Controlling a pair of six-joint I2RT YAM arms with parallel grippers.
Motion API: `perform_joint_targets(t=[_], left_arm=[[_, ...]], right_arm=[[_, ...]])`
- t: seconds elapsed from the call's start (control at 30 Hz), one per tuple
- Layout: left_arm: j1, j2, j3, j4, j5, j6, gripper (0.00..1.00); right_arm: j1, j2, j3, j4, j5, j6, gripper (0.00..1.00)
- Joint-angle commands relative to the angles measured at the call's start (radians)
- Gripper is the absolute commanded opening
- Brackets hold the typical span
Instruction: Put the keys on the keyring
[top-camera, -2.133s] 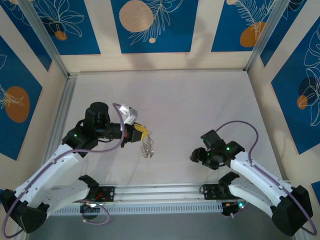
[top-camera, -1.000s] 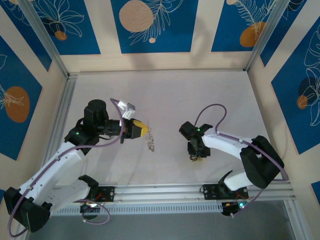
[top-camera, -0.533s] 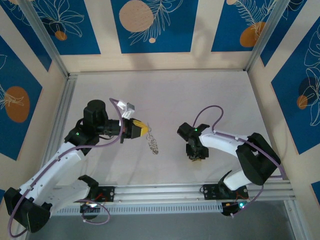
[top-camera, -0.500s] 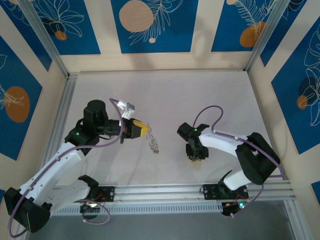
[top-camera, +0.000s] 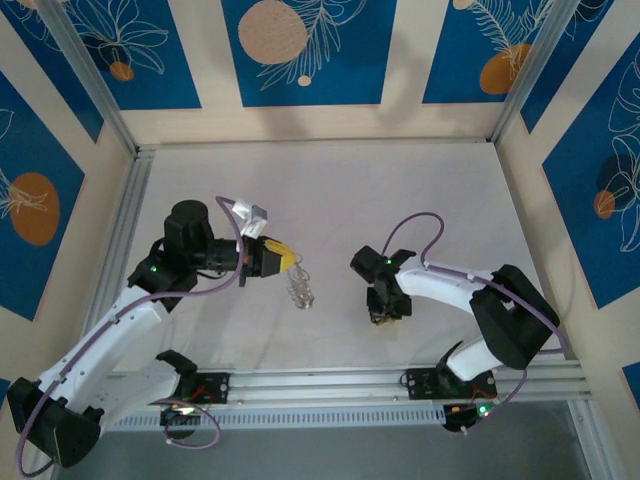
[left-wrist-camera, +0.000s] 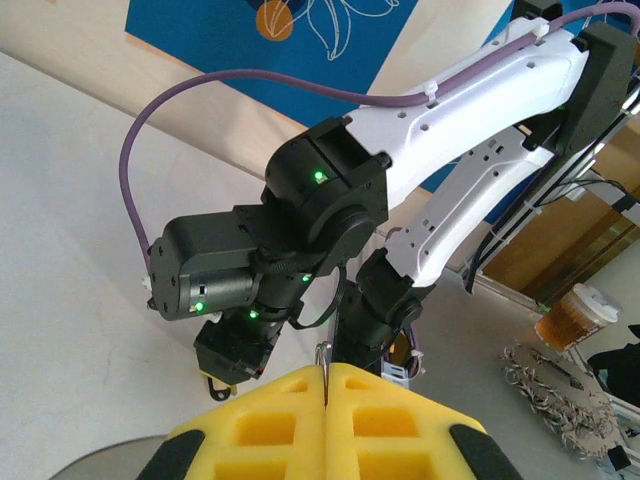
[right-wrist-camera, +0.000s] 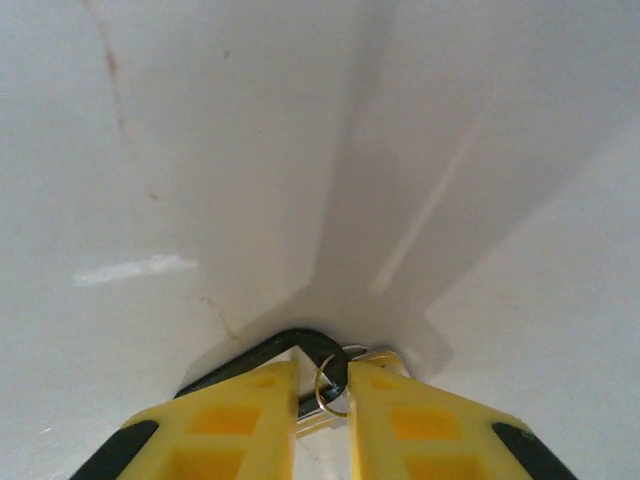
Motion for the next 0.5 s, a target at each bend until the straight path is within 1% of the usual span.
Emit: perform_joint_targets(t=[0.0,0.1,0.2,0.47], left_arm=[[0.014,-0.015,-0.012,0.049,0.029,-0.006,0.0],[0.014,-0.006,-0.013,0.05,0.025,-0.008,0.0],[0.014,0.004,-0.015,0.053,0.022,-0.013,0.0],[0.014,0.025,-0.025,0.062,-0.009,-0.021,0.0]], right_arm=[[0.024,0.026,0.004,0.041,-0.044,0.026,0.16],[0.037,0.041,0.015,0.046,-0.04,0.025,0.1],[0.041,0.032,0.015,0.056,-0.038,0.02,0.0],[0.057,-0.058,0.038,0.083,-0.049,-0.032,0.0]])
